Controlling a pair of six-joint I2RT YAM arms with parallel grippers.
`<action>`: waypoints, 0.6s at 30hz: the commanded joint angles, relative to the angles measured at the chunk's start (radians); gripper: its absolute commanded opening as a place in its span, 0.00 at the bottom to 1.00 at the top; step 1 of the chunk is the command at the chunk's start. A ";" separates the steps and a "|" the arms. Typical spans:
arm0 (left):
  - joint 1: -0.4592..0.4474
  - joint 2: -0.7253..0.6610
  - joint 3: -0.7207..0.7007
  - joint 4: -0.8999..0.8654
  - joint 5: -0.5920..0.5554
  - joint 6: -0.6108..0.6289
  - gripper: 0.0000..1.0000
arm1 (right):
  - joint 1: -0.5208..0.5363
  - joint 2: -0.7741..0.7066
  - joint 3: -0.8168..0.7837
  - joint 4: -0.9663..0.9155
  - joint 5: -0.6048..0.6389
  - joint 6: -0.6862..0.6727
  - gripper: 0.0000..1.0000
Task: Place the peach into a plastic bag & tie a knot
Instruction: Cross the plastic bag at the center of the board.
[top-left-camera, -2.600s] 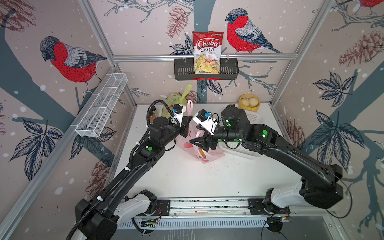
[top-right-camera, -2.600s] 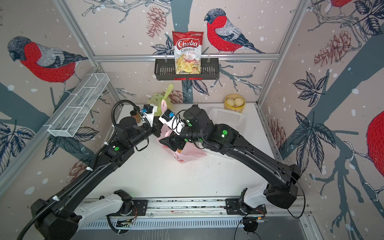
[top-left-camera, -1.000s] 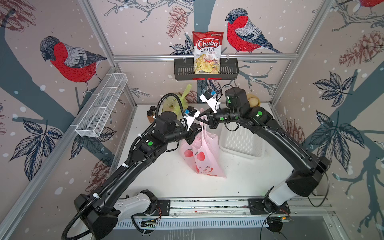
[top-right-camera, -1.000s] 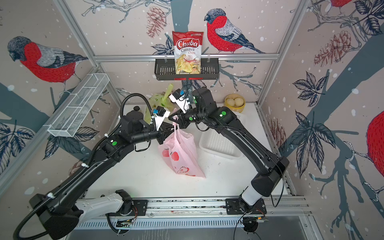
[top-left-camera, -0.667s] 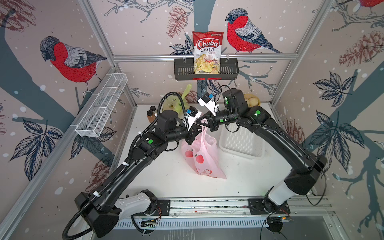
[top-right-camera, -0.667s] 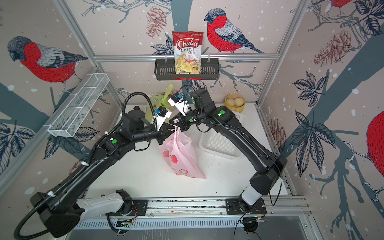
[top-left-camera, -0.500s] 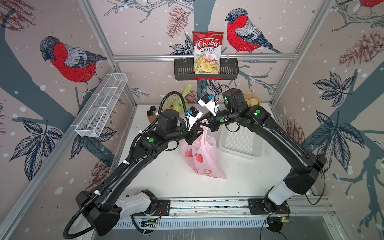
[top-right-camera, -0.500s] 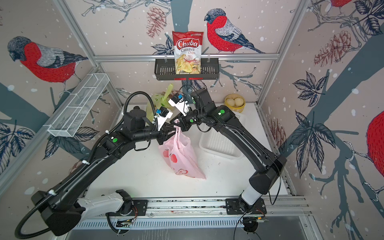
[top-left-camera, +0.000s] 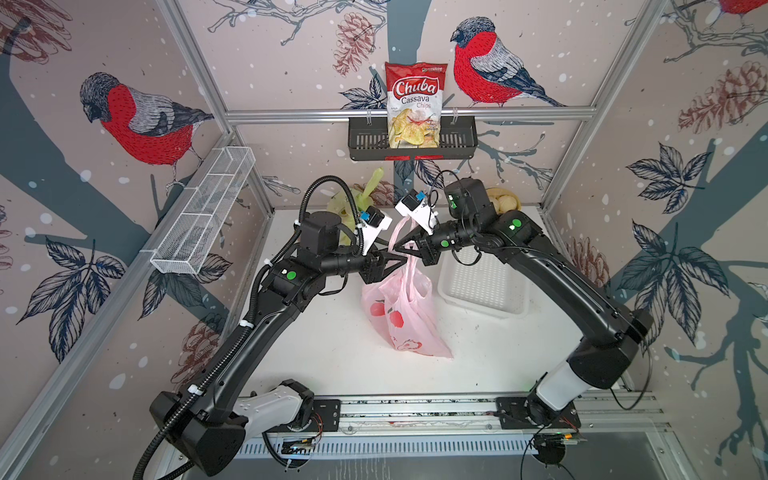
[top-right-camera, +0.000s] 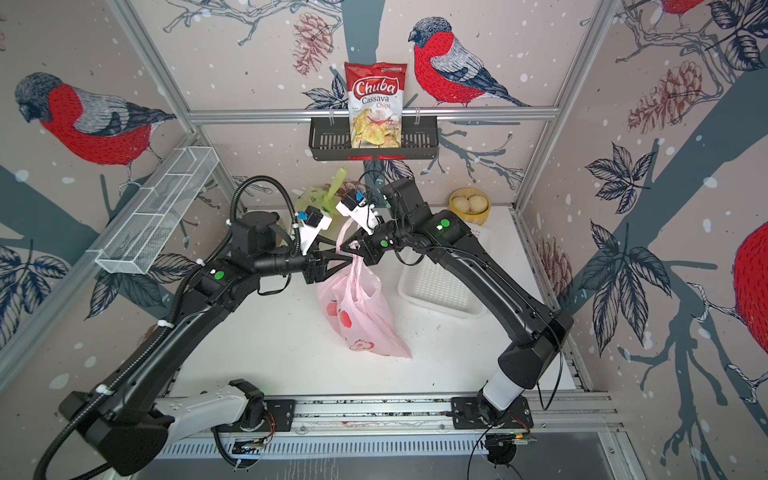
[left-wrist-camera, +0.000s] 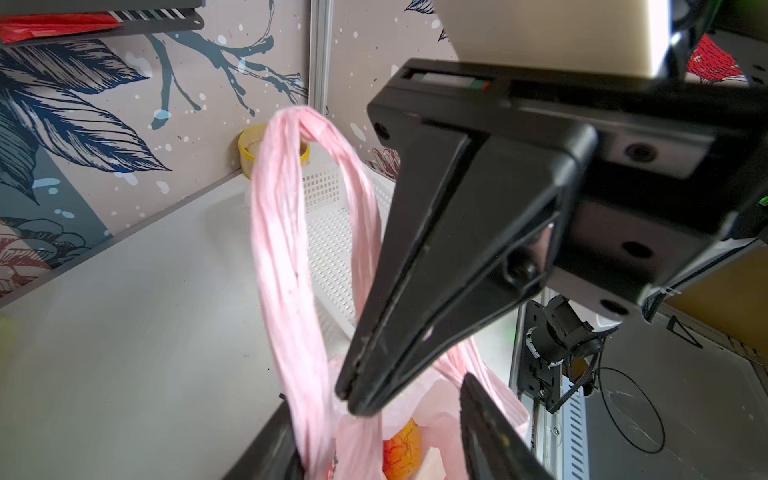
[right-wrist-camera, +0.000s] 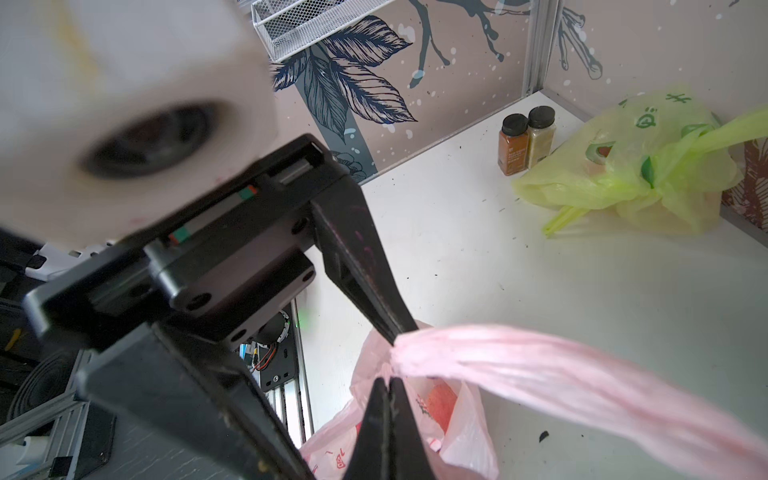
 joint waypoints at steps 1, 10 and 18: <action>0.006 0.012 -0.012 0.033 0.099 -0.003 0.59 | 0.008 0.013 0.014 0.008 -0.018 -0.008 0.00; 0.027 0.019 -0.043 0.111 0.181 -0.042 0.61 | 0.000 0.004 -0.002 0.062 -0.041 0.007 0.00; 0.026 0.016 -0.089 0.194 0.197 -0.076 0.39 | 0.001 0.032 -0.018 0.138 -0.124 0.077 0.00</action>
